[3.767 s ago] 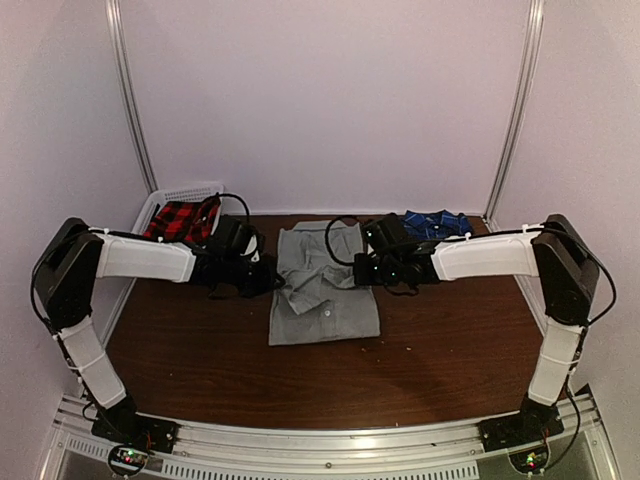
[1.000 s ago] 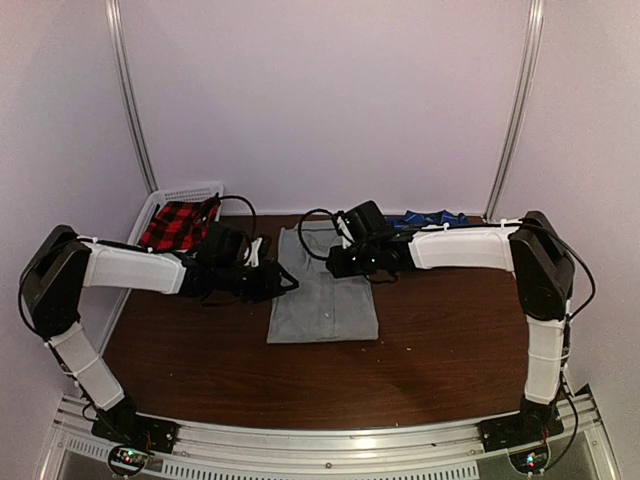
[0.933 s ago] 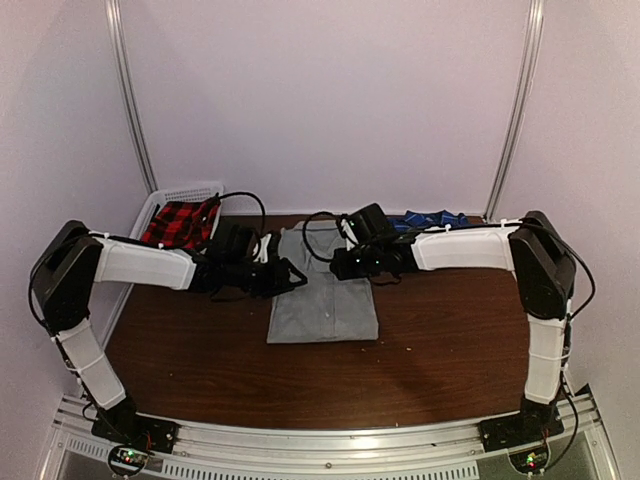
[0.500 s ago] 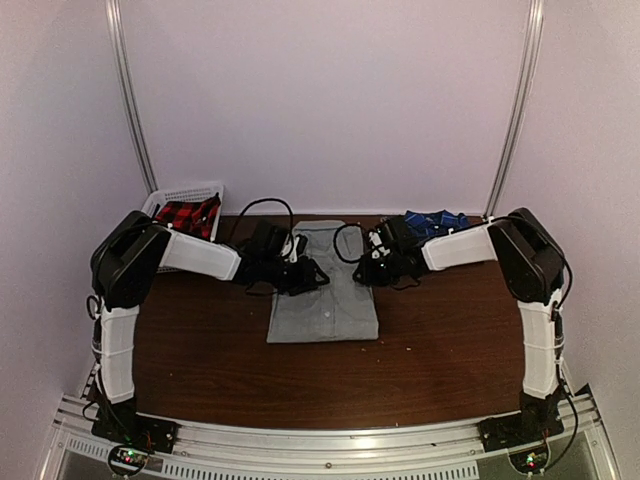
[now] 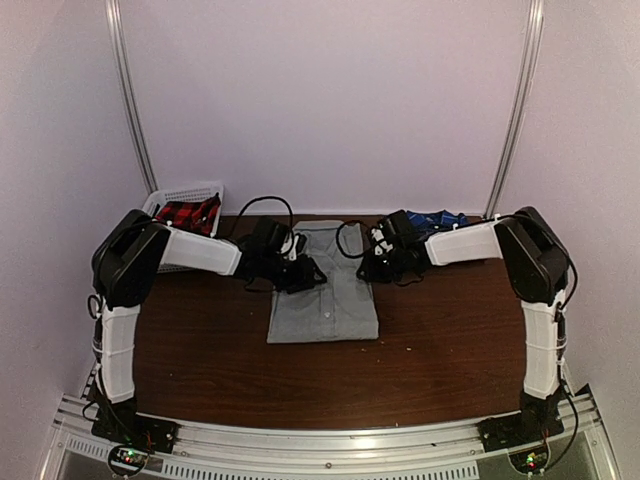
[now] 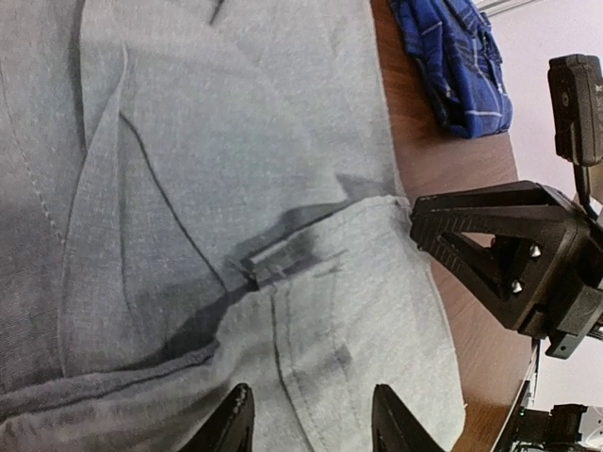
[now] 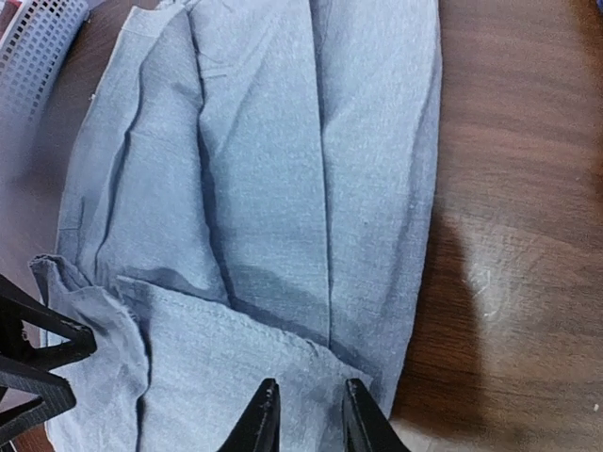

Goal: Fold and stack the long sleeve shirts
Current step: Adjust the 2/3-rectangle-folded shirt at the center of the board.

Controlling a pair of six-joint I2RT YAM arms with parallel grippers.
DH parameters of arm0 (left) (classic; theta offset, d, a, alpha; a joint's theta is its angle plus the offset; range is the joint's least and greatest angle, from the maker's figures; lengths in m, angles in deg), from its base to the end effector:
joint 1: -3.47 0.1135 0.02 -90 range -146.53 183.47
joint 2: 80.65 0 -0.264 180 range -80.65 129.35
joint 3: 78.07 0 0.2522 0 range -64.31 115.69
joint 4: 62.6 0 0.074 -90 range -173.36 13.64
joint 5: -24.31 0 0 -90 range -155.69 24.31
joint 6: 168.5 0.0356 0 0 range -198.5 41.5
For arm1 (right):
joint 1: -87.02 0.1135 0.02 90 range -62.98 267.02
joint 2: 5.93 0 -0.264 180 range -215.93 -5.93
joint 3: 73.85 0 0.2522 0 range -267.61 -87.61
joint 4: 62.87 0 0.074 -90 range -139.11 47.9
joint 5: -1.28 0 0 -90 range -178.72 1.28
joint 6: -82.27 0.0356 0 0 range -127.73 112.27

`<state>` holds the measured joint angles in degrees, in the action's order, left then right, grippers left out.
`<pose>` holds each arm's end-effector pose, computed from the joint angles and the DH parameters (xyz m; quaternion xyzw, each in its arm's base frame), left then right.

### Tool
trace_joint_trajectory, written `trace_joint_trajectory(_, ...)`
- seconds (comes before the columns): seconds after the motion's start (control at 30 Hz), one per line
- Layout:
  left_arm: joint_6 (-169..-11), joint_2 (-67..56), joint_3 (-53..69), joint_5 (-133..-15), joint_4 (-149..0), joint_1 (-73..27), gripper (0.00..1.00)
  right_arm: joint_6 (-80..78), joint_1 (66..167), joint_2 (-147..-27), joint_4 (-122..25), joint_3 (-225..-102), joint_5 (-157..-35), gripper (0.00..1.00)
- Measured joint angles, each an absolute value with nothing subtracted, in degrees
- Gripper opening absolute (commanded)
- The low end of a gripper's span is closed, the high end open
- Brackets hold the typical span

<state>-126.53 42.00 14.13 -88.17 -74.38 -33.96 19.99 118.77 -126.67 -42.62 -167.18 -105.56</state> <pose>0.3562 -0.2898 0.1361 -0.0043 0.9003 -0.4004 0.1708 0.3786 0.2464 0.1444 -0.0853 0.9200 0.2958 0.2425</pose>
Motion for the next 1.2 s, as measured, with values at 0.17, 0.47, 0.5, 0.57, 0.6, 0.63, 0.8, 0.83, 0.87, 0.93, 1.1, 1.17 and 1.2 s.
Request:
trace_joint_trajectory(0.17, -125.9, 34.1, 12.9, -87.4, -75.4, -33.4, 0.45, 19.2, 121.3, -121.3, -39.6, -168.0, -101.5, 0.25)
trace_joint_trajectory(0.47, -125.7, 19.4, 0.6, -86.7, -73.8, -31.7, 0.45, 21.5, 130.6, -117.4, -42.5, -165.6, -101.1, 0.25)
trace_joint_trajectory(0.5, -125.7, 18.5, -1.7, -86.5, -73.9, -31.6, 0.45, 22.1, 131.4, -117.5, -42.8, -164.8, -101.1, 0.25)
trace_joint_trajectory(0.57, -125.8, 17.2, -5.2, -86.3, -74.0, -31.5, 0.45, 22.9, 133.2, -117.7, -43.8, -163.0, -101.2, 0.25)
trace_joint_trajectory(0.6, -125.8, 16.6, -7.0, -86.2, -74.3, -31.5, 0.45, 23.6, 133.9, -117.8, -44.4, -162.0, -101.4, 0.25)
trace_joint_trajectory(0.63, -125.8, 15.9, -8.6, -86.2, -74.5, -31.4, 0.45, 23.9, 134.4, -117.9, -44.8, -161.1, -101.6, 0.25)
trace_joint_trajectory(0.8, -126.0, 13.5, -13.1, -86.1, -74.6, -31.4, 0.45, 25.8, 135.3, -120.4, -46.5, -158.8, -102.3, 0.25)
trace_joint_trajectory(0.83, -126.1, 13.3, -13.5, -86.1, -74.6, -31.4, 0.45, 26.1, 135.3, -120.8, -46.7, -158.5, -102.4, 0.25)
trace_joint_trajectory(0.87, -126.2, 13.1, -13.8, -86.1, -74.6, -31.4, 0.45, 26.3, 135.3, -120.8, -46.8, -158.3, -102.4, 0.25)
trace_joint_trajectory(0.93, -126.2, 12.8, -14.4, -86.1, -74.3, -31.3, 0.45, 26.6, 135.3, -120.9, -46.8, -158.1, -102.4, 0.25)
trace_joint_trajectory(1.1, -126.6, 12.5, -15.6, -86.2, -73.8, -31.3, 0.45, 26.5, 135.3, -120.9, -46.9, -158.1, -102.4, 0.25)
trace_joint_trajectory(1.17, -126.7, 12.5, -15.8, -86.2, -73.6, -31.3, 0.45, 26.5, 135.3, -120.8, -46.8, -158.1, -102.4, 0.25)
trace_joint_trajectory(1.2, -126.7, 12.5, -15.9, -86.2, -73.5, -31.3, 0.45, 26.5, 135.3, -120.6, -46.8, -158.0, -102.3, 0.25)
